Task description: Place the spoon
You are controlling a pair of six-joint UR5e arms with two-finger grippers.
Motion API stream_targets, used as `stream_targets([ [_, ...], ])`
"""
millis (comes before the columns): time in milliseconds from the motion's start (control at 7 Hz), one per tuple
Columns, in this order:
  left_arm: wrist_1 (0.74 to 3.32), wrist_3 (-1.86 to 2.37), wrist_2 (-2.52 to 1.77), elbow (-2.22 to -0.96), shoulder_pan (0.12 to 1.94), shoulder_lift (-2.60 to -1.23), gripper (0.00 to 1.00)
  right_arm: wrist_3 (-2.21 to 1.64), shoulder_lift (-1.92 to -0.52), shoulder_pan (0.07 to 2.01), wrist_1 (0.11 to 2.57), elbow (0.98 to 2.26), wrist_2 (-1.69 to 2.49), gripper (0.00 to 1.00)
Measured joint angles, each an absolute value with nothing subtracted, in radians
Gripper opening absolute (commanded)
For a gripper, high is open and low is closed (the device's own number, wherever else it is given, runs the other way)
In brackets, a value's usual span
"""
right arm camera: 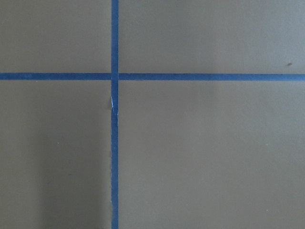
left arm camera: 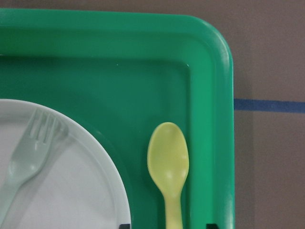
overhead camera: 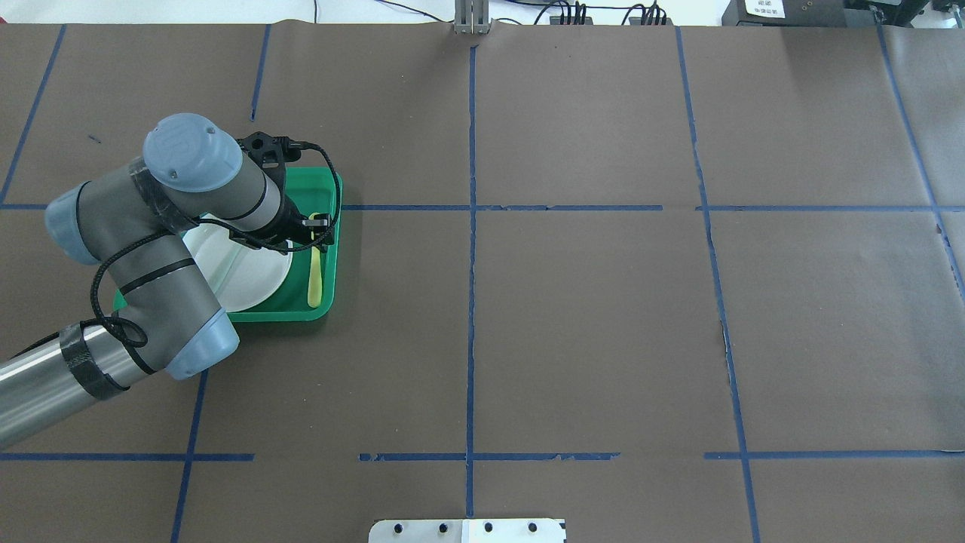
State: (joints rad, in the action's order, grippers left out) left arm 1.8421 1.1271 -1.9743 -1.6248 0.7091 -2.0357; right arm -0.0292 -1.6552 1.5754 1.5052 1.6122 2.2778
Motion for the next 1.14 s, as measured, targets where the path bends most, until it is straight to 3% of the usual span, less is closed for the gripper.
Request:
stream_targets([
  [571, 1.648, 0.903, -2.026, -1.833, 0.902, -1.944, 1.00, -0.029, -1.655, 1.575, 1.506, 1.612, 2.278, 1.00],
  [1143, 1.415, 0.074, -2.191, -1.834, 1.391, -1.696, 1.00, -0.029, -1.654, 1.575, 1.505, 1.612, 2.278, 1.00],
])
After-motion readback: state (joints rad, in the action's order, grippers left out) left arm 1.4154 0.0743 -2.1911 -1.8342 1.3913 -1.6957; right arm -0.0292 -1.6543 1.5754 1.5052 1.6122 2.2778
